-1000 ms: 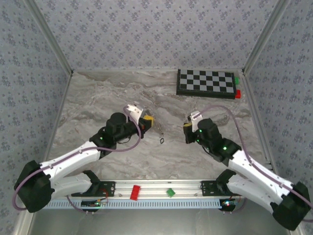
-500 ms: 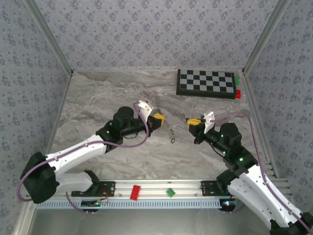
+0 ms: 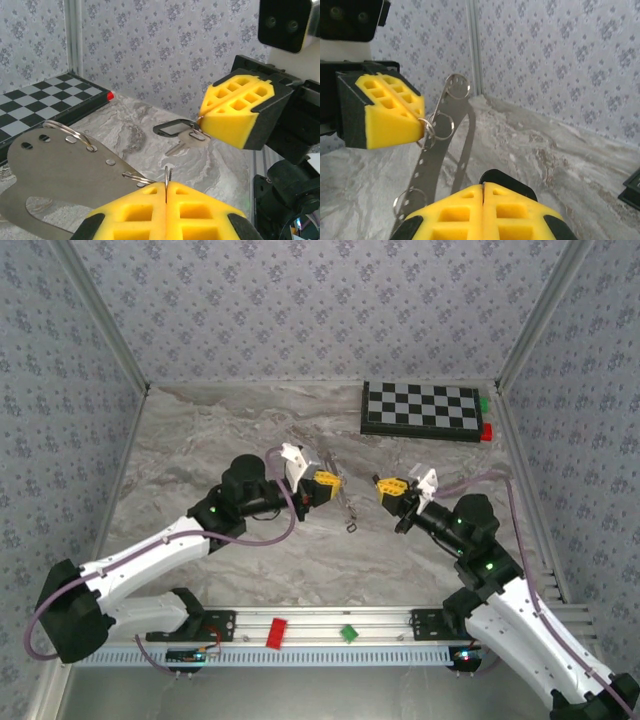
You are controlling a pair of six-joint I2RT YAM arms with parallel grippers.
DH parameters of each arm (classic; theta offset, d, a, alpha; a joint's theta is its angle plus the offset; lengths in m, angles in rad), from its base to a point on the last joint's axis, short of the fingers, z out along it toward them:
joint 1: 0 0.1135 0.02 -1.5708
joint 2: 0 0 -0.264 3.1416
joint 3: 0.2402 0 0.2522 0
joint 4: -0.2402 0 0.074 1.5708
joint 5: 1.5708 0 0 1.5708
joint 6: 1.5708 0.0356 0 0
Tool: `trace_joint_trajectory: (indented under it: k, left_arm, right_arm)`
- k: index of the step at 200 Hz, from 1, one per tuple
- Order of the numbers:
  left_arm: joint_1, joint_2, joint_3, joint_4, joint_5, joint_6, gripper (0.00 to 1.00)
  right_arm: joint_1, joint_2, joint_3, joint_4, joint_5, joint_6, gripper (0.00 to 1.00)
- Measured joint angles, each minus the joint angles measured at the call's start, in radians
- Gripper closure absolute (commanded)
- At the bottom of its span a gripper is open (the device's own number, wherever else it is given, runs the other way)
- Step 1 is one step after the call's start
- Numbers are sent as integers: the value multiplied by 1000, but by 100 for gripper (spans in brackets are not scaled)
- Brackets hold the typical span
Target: Put the keys on the keyring
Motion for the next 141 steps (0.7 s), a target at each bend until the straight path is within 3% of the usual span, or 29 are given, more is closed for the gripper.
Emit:
trace_joint_trajectory:
  k: [45, 92, 141]
  left_arm:
    - [0, -9, -2, -7, -21, 2, 100]
    - [0, -15, -14, -28, -75, 22, 100]
    - [0, -16, -14, -55, -116, 38, 100]
  right_arm:
    - [-6, 71, 29, 13, -40, 21, 100]
    - [-13, 257, 235, -351, 41, 12, 100]
    - [-93, 433, 300, -649, 110, 66, 100]
